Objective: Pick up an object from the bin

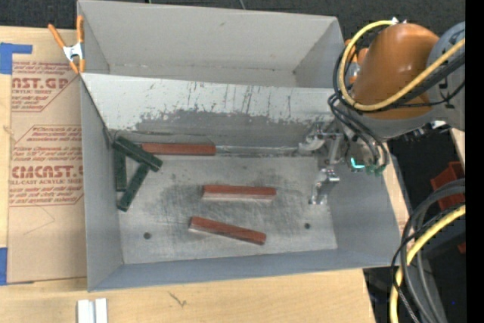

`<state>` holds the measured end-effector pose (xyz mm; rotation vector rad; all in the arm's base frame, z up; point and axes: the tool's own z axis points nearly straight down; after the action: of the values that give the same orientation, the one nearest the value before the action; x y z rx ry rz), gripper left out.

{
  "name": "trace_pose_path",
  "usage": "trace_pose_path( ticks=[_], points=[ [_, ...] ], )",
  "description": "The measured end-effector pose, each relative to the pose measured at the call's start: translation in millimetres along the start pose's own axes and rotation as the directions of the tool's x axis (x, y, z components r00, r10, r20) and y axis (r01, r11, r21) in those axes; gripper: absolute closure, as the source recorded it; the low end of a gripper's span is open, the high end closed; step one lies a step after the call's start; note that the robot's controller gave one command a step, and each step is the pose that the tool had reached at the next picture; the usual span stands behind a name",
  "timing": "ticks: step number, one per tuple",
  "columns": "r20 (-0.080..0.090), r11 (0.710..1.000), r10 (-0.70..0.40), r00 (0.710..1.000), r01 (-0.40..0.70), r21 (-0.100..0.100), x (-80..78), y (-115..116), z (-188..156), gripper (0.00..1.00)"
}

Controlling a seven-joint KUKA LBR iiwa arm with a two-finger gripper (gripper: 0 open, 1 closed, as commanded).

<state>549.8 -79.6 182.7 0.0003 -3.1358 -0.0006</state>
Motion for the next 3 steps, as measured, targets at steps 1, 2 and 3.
trace_pose_path(
  ticks=[1,2,3],
  points=[
    [0.007,1.0,-0.001,1.0,0.001,0.001,-1.8,0.2,-3.9,0.0],
    [0.011,0.992,-0.129,0.992,0.129,0.004,-15.7,37.2,107.1,1.0],
    [0.011,0.992,-0.13,0.991,0.13,0.004,-15.7,37.3,107.1,1.0]
  ],
)
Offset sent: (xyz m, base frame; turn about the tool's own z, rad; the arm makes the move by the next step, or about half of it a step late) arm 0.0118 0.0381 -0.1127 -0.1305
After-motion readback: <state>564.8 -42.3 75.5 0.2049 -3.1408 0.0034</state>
